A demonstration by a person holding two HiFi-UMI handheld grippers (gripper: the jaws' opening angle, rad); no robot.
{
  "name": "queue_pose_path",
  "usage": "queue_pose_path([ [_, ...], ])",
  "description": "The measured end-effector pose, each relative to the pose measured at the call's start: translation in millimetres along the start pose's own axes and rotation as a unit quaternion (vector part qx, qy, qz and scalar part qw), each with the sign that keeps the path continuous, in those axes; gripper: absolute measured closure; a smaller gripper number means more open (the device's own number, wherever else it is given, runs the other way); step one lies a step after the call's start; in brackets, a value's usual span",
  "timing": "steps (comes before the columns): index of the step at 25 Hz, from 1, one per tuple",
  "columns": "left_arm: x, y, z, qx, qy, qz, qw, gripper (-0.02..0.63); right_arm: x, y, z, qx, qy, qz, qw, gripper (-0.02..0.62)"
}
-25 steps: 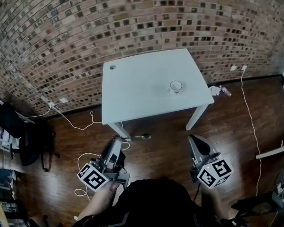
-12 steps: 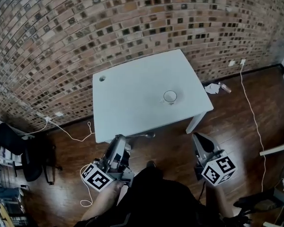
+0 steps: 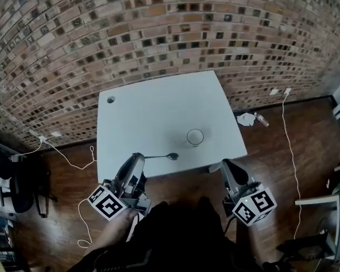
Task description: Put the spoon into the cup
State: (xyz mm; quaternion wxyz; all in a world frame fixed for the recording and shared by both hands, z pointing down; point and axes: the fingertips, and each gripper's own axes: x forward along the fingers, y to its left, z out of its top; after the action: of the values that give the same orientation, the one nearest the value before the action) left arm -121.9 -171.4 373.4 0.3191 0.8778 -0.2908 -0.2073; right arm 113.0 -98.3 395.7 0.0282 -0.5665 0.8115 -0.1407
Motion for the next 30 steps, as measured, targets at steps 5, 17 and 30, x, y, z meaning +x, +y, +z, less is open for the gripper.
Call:
queue_pose_path([
  [5,36.7,4.9,-6.4,-0.008,-0.048,0.048,0.9977,0.571,19.7,-45.8,8.9,-0.015,0.032,0.045,0.998,0.589],
  [17,74.5,4.7,-9.0,0.034,-0.102,0.115,0.9876,0.572,65.2,-107.3,29.4,-0.007,0.035,0.118,0.992,0.589],
  [30,100.2,39.6,-2.1,0.032,-0.067,0.126,0.9893,0.572,111.5,-130.1,41.4,0.0,0.038,0.092,0.995,0.589],
])
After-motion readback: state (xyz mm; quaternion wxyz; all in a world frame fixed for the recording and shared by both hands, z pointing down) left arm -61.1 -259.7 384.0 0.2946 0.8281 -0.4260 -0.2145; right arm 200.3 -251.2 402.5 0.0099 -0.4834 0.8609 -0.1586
